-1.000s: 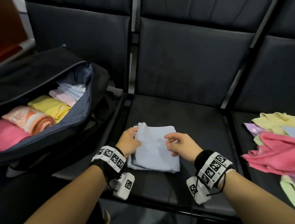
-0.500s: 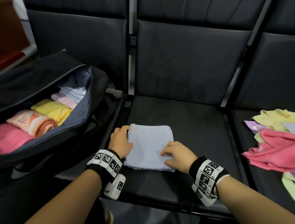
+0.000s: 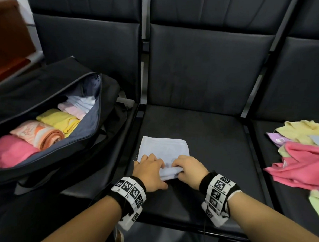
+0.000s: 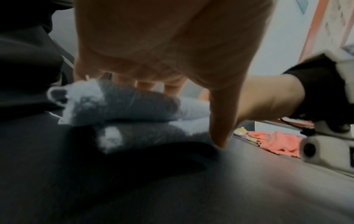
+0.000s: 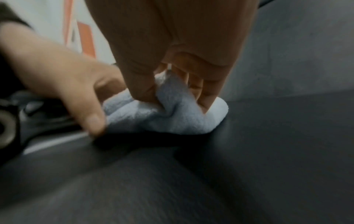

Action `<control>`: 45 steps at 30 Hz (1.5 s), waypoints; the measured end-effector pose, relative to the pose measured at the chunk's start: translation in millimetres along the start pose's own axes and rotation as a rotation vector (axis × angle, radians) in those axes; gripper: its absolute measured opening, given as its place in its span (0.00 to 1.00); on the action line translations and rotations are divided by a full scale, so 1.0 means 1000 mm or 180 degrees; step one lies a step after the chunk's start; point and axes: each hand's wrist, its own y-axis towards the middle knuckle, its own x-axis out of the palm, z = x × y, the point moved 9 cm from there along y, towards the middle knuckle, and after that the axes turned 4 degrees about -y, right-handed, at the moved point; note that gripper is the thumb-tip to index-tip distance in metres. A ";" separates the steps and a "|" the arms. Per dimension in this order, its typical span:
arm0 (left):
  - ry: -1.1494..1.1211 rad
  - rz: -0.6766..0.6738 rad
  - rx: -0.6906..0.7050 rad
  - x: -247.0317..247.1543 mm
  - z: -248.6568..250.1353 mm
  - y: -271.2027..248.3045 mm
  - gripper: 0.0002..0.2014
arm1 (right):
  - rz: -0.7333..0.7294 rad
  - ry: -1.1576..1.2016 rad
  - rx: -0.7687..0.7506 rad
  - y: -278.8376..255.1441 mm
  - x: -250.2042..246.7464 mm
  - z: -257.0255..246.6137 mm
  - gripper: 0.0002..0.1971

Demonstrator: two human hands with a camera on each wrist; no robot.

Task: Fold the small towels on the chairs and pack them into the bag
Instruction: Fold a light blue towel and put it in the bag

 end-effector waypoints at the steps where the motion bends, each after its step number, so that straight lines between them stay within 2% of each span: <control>1: 0.0059 0.0051 -0.0005 -0.001 0.000 0.000 0.31 | 0.0118 0.0265 0.0032 0.000 -0.006 0.001 0.11; 5: 0.0209 0.0446 0.0058 -0.012 0.002 0.003 0.15 | 0.0404 0.1192 0.0136 -0.003 -0.020 0.008 0.12; 7: 0.0092 0.0558 0.0095 -0.020 -0.001 0.004 0.10 | 0.0442 0.1255 0.0160 -0.003 -0.021 0.010 0.11; 9: -0.0102 0.0560 0.0160 -0.025 -0.004 0.006 0.10 | 0.0334 0.0901 0.0095 -0.003 -0.017 0.007 0.15; 12: -0.0427 0.0482 0.0167 -0.030 -0.007 0.007 0.10 | 0.0011 0.0193 -0.0031 -0.003 0.002 -0.003 0.28; 14: -0.0580 0.0394 0.0170 -0.030 -0.007 0.008 0.09 | -0.0094 -0.0105 -0.0096 -0.004 0.011 -0.007 0.31; 16: -0.0691 0.0331 0.0200 -0.030 -0.009 0.008 0.08 | -0.0114 -0.0262 -0.0055 -0.003 0.014 -0.005 0.29; 18: -0.0712 0.0385 0.0243 -0.032 -0.011 0.008 0.06 | -0.0077 -0.0210 0.0107 0.000 0.010 0.001 0.21; 21: -0.0581 0.0532 0.0260 -0.039 -0.018 0.009 0.06 | 0.0175 0.0291 0.0447 0.001 -0.006 0.018 0.11; 24: -0.0948 0.0250 0.0148 -0.041 -0.030 0.013 0.12 | 0.0412 0.0972 0.0644 -0.003 -0.020 0.035 0.09; 27: -0.1475 0.0053 0.0092 -0.046 -0.039 0.015 0.06 | 0.0502 0.1251 0.0619 -0.006 -0.029 0.045 0.08; 32: -0.2562 0.0111 -0.0079 -0.049 -0.049 0.019 0.03 | 0.0579 0.1679 0.0790 -0.004 -0.031 0.064 0.04; 35: -0.2703 0.0418 -0.0204 -0.050 -0.055 0.025 0.06 | 0.0692 0.1851 0.1015 -0.001 -0.026 0.076 0.05; 38: -0.2706 0.0733 -0.0314 -0.047 -0.060 0.030 0.05 | 0.0748 0.1604 0.1345 0.004 -0.018 0.091 0.09; 42: -0.2453 0.1040 -0.0448 -0.044 -0.069 0.034 0.05 | 0.0479 0.1287 0.1544 0.011 -0.003 0.103 0.30; 45: -0.2381 0.0963 -0.0465 -0.038 -0.070 0.040 0.05 | 0.0261 0.1266 0.1561 0.015 0.006 0.106 0.34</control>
